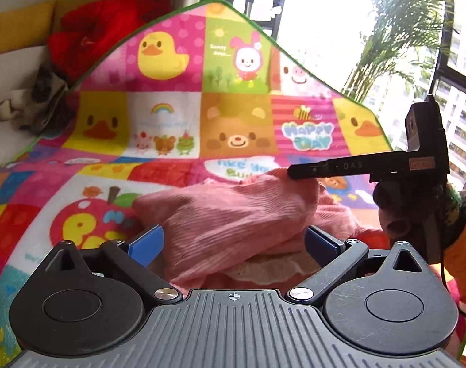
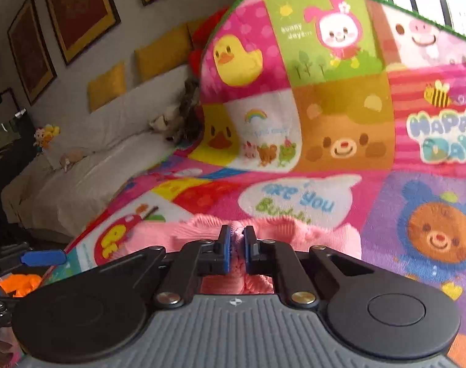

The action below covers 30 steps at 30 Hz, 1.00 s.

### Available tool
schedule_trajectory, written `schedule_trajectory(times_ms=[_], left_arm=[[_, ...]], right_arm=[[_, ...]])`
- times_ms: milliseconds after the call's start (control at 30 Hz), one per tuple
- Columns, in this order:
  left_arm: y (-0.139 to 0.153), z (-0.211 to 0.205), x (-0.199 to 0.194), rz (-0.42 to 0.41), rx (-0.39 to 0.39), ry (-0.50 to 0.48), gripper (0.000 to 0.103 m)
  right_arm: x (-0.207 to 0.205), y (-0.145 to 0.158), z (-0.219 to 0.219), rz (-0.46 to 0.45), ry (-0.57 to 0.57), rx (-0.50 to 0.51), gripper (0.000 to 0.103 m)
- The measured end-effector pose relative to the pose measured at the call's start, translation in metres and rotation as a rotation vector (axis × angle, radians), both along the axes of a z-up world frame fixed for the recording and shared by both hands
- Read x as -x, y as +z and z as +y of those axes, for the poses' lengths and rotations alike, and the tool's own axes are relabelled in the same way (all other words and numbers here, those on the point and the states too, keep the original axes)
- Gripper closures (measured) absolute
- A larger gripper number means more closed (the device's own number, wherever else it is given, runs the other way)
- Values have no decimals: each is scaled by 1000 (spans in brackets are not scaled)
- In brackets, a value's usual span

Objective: Fold clothes

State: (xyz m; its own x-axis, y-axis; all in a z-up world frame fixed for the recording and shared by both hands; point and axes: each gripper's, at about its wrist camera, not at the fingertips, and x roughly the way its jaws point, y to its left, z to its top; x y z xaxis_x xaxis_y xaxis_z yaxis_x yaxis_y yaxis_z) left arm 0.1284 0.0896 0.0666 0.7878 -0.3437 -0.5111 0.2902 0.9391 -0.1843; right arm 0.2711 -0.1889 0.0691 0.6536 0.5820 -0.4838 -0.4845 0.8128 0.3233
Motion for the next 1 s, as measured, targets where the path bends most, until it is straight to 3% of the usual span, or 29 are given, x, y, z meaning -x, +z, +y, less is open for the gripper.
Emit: schedule_trajectory(times_ms=[100, 267, 300, 367, 433, 500, 533, 600, 667, 700, 733, 900, 1000], left_arm=[[6, -2, -15, -12, 58, 8, 1], [-15, -18, -49, 56, 54, 26, 0], [-23, -21, -56, 86, 40, 26, 0], [-39, -22, -63, 144, 12, 29, 0], [-47, -20, -65, 162, 2, 29, 0], [-49, -17, -65, 168, 6, 33, 1], [-49, -16, -64, 168, 11, 35, 0], [-46, -13, -64, 164, 27, 38, 0], [-41, -11, -62, 156, 37, 41, 0], [-38, -9, -60, 148, 43, 43, 0], [-33, -8, -59, 135, 51, 45, 0], [-17, -7, -55, 71, 119, 30, 0], [-24, -14, -61, 90, 134, 14, 0]], right_arm=[[4, 16, -15, -52, -69, 44, 97], [2, -22, -25, 5, -168, 284, 97], [4, -29, -29, 10, -176, 294, 96], [10, -29, -42, 19, -162, 224, 94], [15, -22, -51, 12, -122, 126, 80], [18, -15, -49, -17, -68, 84, 58], [17, -16, -42, -29, -48, 104, 57], [14, -19, -29, -45, -12, 140, 57], [4, -31, -18, 2, 10, 139, 62], [1, -35, -14, 26, 19, 128, 85], [1, -36, -12, 34, 28, 110, 92], [19, 0, -25, -82, -12, 45, 94], [24, -4, -36, -58, -34, 102, 94]])
